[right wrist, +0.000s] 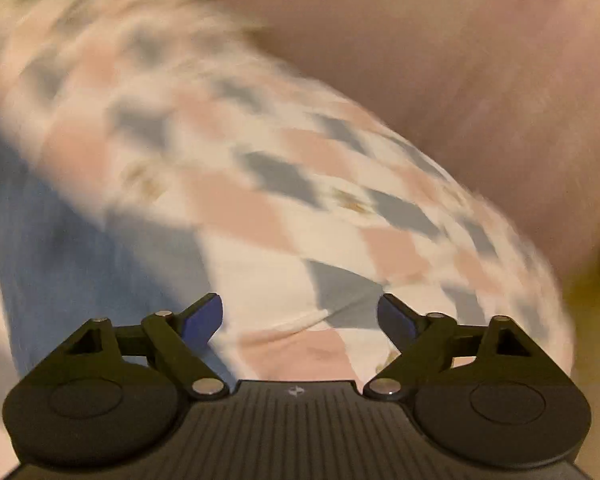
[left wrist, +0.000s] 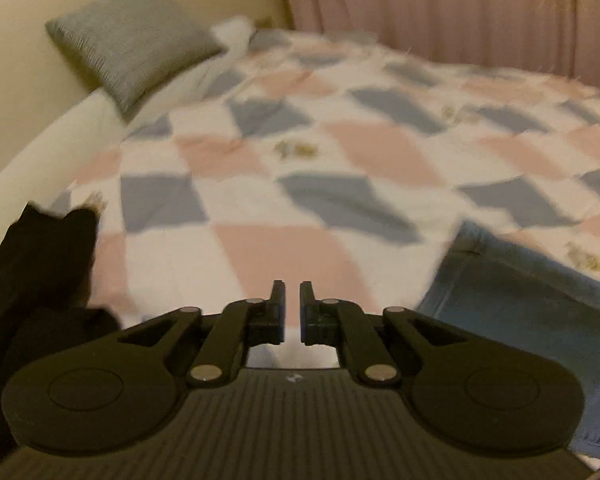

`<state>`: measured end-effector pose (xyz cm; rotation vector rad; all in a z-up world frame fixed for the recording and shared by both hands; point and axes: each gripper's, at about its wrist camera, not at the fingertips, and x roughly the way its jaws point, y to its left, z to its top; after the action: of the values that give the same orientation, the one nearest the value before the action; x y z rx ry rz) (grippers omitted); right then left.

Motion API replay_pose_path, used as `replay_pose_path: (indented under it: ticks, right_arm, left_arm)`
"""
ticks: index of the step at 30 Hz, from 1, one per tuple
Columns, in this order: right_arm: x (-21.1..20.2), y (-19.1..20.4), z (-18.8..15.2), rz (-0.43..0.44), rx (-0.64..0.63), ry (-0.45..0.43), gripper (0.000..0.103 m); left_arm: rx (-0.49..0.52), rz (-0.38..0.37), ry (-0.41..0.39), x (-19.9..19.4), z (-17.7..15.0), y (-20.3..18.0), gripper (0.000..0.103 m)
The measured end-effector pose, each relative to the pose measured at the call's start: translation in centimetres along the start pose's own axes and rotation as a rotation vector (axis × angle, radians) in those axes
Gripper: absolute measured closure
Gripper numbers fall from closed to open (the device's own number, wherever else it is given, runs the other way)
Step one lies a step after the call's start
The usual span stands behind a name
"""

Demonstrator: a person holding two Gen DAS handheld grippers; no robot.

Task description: Fold clothes

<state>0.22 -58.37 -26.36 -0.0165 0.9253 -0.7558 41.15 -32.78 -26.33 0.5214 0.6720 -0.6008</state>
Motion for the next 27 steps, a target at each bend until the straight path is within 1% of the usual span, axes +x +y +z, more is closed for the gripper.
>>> replay_pose_path:
  ticks: [1,2,3,4,5,8,9,10,11,12,13,14,15,16,19,22,25,27]
  right_arm:
    - [-0.3,-1.6,0.0,0.019,0.123,0.005,0.014]
    - [-0.8,-2.8,-1.1,0.05,0.217,0.021,0.013]
    - [-1.4,-4.0,-2.7,0.085,0.299,0.042,0.013]
    - [-2.0,-5.2,-4.3,0.121,0.382,0.063,0.013]
    - [-2.7,-6.1,-6.5,0.117,0.43,0.104,0.014]
    - [-5.5,-8.2,-14.1,0.05,0.529,0.254,0.023]
    - [-6.8,-9.1,-17.1,0.018,0.564,0.313,0.028]
    - [-8.4,-10.0,-19.9,-0.007,0.603,0.355,0.033]
    - [-10.1,-11.0,-22.5,-0.029,0.644,0.391,0.033]
    - [-11.8,-11.9,-25.1,-0.051,0.685,0.426,0.037]
    - [-13.5,-13.0,-27.2,-0.062,0.73,0.433,0.041]
    - [-15.1,-14.1,-29.1,-0.068,0.777,0.429,0.042]
    - [-16.7,-15.3,-30.9,-0.074,0.825,0.426,0.043]
    - [-17.5,-16.3,-32.0,-0.063,0.855,0.412,0.043]
    - [-19.1,-19.4,-34.0,-0.011,0.923,0.358,0.043]
    - [-19.3,-22.4,-34.6,0.069,0.914,0.304,0.043]
    - [-18.4,-25.4,-34.6,0.161,0.852,0.267,0.043]
    - [-17.3,-27.2,-35.0,0.228,0.8,0.257,0.043]
  left_arm:
    - [0.014,0.005,0.021,0.1,-0.2,-0.2,0.097]
    - [0.027,0.01,0.042,0.2,-0.4,-0.4,0.095]
    - [0.055,-0.002,0.066,-0.1,-1.7,-0.9,0.087]
    - [0.083,-0.016,0.09,-0.4,-3.1,-1.5,0.085]
    - [0.111,-0.029,0.114,-0.7,-4.4,-2.0,0.085]
    - [0.107,-0.111,0.241,-2.8,-10.0,-3.6,0.085]
    - [0.104,-0.138,0.287,-3.7,-12.1,-4.2,0.085]
    - [0.098,-0.171,0.32,-5.1,-13.7,-5.3,0.085]
    - [0.092,-0.204,0.351,-6.5,-15.2,-6.4,0.085]
    - [0.085,-0.237,0.383,-7.9,-16.7,-7.5,0.085]
    - [0.079,-0.27,0.415,-9.3,-18.2,-8.6,0.085]
    - [0.073,-0.303,0.447,-10.7,-19.8,-9.7,0.086]
    - [0.066,-0.336,0.479,-12.0,-21.3,-10.9,0.087]
    - [0.06,-0.37,0.51,-13.4,-22.8,-12.0,0.087]
    - [0.129,-0.503,0.519,-18.7,-24.8,-18.7,0.087]
    - [0.274,-0.652,0.444,-25.2,-25.9,-27.4,0.086]
    - [0.381,-0.754,0.343,-31.0,-27.1,-35.2,0.082]
    - [0.429,-0.789,0.272,-35.0,-28.2,-40.7,0.081]
